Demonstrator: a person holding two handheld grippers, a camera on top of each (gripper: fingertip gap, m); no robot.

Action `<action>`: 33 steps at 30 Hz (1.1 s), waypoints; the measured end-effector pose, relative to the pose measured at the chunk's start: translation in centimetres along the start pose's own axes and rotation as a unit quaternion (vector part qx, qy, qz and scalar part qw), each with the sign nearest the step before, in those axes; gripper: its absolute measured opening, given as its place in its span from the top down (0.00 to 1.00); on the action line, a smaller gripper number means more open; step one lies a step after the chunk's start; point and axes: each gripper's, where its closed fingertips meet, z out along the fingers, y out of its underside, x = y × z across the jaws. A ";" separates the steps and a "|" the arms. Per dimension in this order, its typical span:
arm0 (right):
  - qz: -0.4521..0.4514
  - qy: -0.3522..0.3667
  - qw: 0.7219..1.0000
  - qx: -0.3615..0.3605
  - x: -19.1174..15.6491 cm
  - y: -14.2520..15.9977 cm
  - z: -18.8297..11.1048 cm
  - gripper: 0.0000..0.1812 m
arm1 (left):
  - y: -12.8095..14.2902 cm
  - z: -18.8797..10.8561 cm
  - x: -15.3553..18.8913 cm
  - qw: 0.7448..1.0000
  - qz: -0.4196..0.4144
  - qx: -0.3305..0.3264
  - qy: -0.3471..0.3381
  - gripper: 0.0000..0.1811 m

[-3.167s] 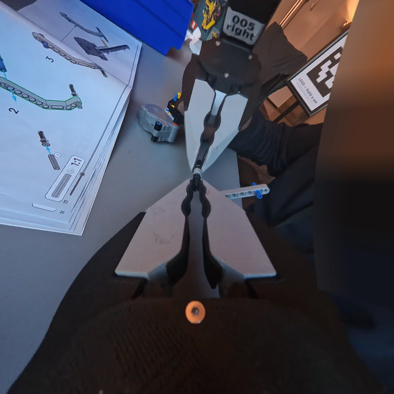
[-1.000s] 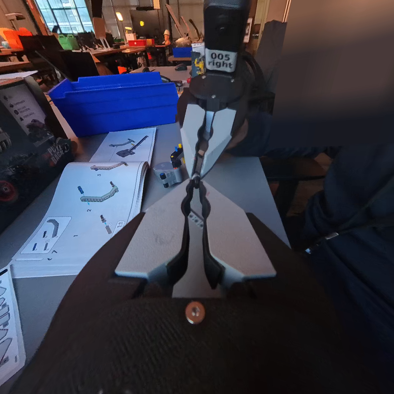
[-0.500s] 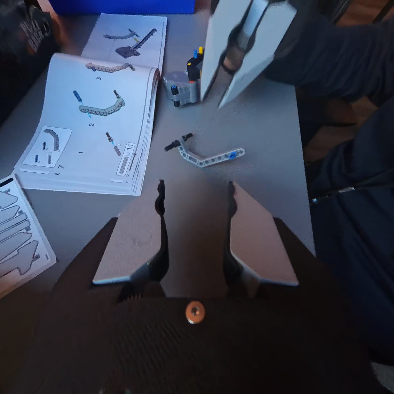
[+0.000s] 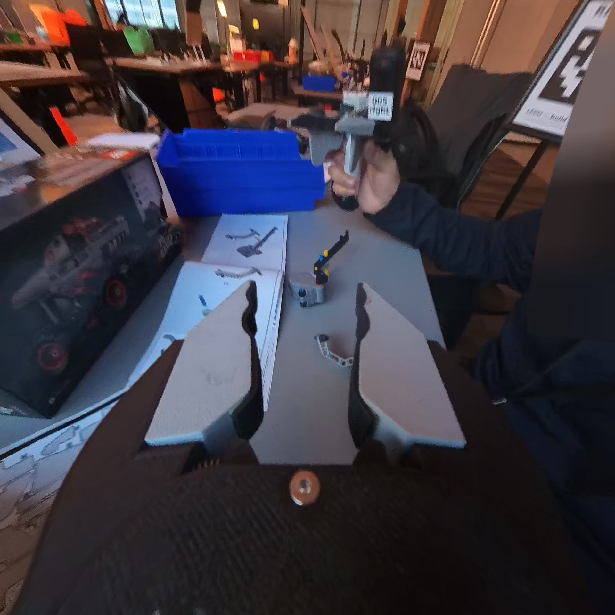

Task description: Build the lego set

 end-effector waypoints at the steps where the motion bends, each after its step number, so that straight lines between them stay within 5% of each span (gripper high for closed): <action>1: 0.000 0.010 1.000 -0.010 0.9 0.4 -0.5 0.66 | 1.1 0.9 -0.2 1.000 -0.004 -0.019 0.000 0.68; 6: -0.020 0.051 0.994 -0.089 3.8 3.7 -2.2 0.63 | 8.1 3.9 -1.4 0.988 -0.027 -0.152 -0.004 0.70; 9: -0.024 0.045 0.991 -0.123 3.9 5.0 -2.3 0.63 | 9.8 4.5 -1.1 0.984 -0.030 -0.178 0.004 0.71; 18: -0.036 0.012 0.978 -0.204 2.4 8.4 -1.2 0.69 | 9.5 4.5 -2.6 0.985 -0.087 -0.148 -0.005 0.76; 25: -0.064 0.065 0.960 -0.266 4.5 10.9 -1.5 0.76 | 9.7 4.2 -4.4 0.983 -0.103 -0.148 -0.046 0.78; 33: -0.084 0.057 0.951 -0.294 4.5 13.2 0.0 0.77 | 10.2 4.4 -4.1 0.982 -0.067 -0.168 -0.055 0.79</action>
